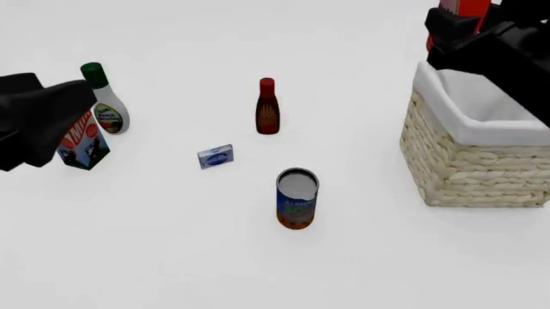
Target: Pick the ketchup and place it in the basket.
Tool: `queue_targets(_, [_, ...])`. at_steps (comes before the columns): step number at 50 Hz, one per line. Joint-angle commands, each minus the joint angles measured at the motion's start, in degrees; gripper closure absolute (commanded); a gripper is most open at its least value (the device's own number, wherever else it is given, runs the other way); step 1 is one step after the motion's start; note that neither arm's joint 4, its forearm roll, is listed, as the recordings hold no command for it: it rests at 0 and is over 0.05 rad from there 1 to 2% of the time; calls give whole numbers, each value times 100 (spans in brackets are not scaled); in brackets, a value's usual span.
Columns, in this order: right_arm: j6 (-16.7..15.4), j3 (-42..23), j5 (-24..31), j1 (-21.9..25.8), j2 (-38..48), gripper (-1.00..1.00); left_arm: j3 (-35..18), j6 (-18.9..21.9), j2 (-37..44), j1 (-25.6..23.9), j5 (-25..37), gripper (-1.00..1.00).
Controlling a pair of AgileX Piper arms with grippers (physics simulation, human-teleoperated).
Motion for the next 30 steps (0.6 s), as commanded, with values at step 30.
queue_targets(30, [266,24,-417,-1341,288,100,52,-21,187,-85,-206,-100])
